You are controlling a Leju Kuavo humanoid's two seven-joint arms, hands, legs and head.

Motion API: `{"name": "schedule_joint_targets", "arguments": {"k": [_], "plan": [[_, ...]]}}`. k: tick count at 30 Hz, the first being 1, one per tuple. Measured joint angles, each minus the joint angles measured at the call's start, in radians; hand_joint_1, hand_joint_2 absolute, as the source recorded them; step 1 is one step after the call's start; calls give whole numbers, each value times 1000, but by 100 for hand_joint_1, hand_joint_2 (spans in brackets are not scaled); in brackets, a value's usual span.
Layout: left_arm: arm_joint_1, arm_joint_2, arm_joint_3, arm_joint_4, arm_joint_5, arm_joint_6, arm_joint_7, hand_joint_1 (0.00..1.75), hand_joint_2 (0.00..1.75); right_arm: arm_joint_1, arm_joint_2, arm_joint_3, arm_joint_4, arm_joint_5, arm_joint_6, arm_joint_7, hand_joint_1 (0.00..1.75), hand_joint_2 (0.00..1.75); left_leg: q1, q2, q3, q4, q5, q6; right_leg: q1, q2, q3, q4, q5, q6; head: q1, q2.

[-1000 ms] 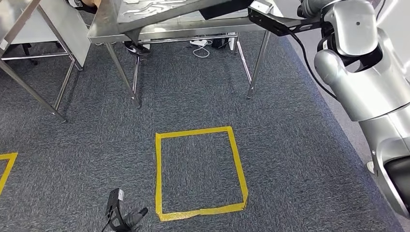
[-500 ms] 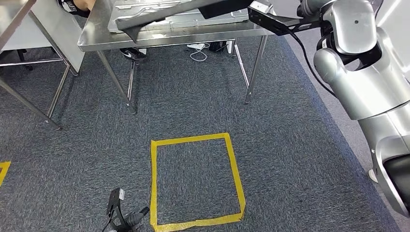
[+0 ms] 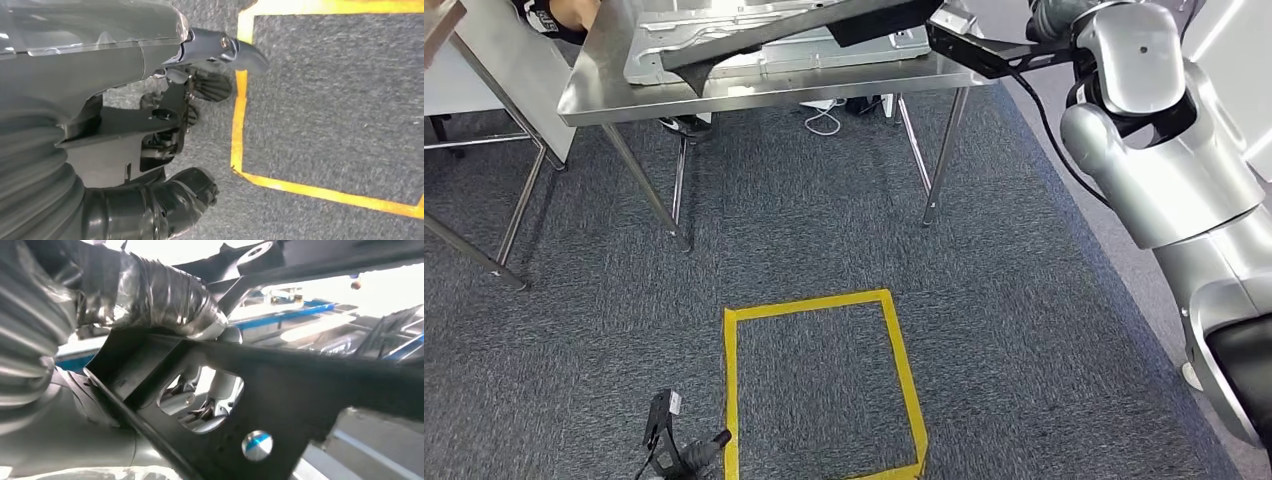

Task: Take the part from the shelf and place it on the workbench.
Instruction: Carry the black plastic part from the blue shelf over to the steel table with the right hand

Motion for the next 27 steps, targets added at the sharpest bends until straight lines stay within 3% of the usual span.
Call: {"name": "schedule_joint_targets", "arguments": {"k": [2,4,6,7,8,9,11,12,14,16,18,20,21,22,23,26,27], "plan": [[-2,0,0,0,-1,0,0,0,175,-1,0,0,1,0,0,0,175,175,4,1,26,-12,-10,5,0,-8,-61,103,-5,7,0,0],[-3,-2,0,0,-1,0,0,0,175,2,0,0,3,0,0,0,175,175,3,1,44,-13,-28,6,-2,-11,-144,214,-56,14,1,0],[-2,-4,0,0,-1,0,0,0,175,6,0,0,6,0,0,0,175,175,4,0,67,-9,-52,2,-6,-12,-196,243,-108,19,1,0],[-1,-4,0,0,-1,0,0,0,175,7,0,0,8,0,0,0,175,175,4,-2,80,-5,-66,-1,-8,-13,-201,215,-103,21,1,0],[0,-4,0,0,-2,-1,-1,0,175,8,-1,0,9,0,1,0,175,175,4,-3,95,1,-82,-5,-11,-14,-195,162,-68,23,1,0],[0,-5,0,0,-2,-1,-1,0,175,8,-1,0,11,0,2,0,175,175,4,-5,105,7,-100,-9,-14,-18,-185,94,-1,23,1,0],[0,-5,0,0,-4,-4,-1,0,175,9,-1,0,14,0,7,-1,175,175,5,-6,120,21,-129,-19,-11,-22,-168,0,98,17,-2,0],[-1,-5,0,0,-4,-5,-1,0,175,9,0,1,16,0,10,-1,175,175,6,-5,122,26,-138,-26,-6,-22,-165,-18,122,10,-2,0],[-5,-7,0,0,-5,-6,0,0,175,5,1,1,18,1,12,-2,175,175,8,-5,125,37,-143,-37,-2,-18,-153,-21,114,-9,-3,0],[-7,-8,0,0,-7,-7,0,0,175,-1,1,1,19,4,12,-3,175,175,10,-2,96,101,-136,-47,-5,-17,-128,-31,102,-23,-4,0],[-9,-8,-1,0,-8,-7,2,0,175,-3,2,2,21,6,13,-4,175,175,17,2,15,227,-148,-59,-7,-17,-101,-37,85,-29,-6,0],[-10,-8,-1,0,-8,-7,4,0,175,-3,3,2,24,5,14,-6,175,175,25,4,-72,326,-199,-69,-8,-14,-74,-37,62,-29,-7,0],[-10,-8,-1,0,-8,-7,5,0,175,-3,4,2,26,5,15,-7,175,175,28,4,-99,337,-221,-72,-8,-13,-58,-37,48,-28,-7,0],[-10,-7,-1,0,-9,-6,5,0,175,-3,4,2,28,4,15,-8,175,175,30,5,-111,318,-226,-73,-10,-13,-40,-37,34,-25,-7,0],[-10,-7,-1,0,-9,-5,5,0,175,-3,5,3,30,4,16,-9,175,175,31,5,-108,268,-203,-72,-11,-13,-21,-37,20,-22,-7,0],[-7,-6,-1,0,-9,-4,7,0,175,-2,7,3,35,4,17,-11,175,175,26,5,-70,73,-20,-62,-13,-10,22,-39,-20,-8,-7,0],[-6,-6,-1,0,-9,-4,8,0,175,-3,7,3,36,3,17,-11,175,175,23,5,-63,43,20,-57,-12,-8,29,-43,-28,-1,-7,0]]}}
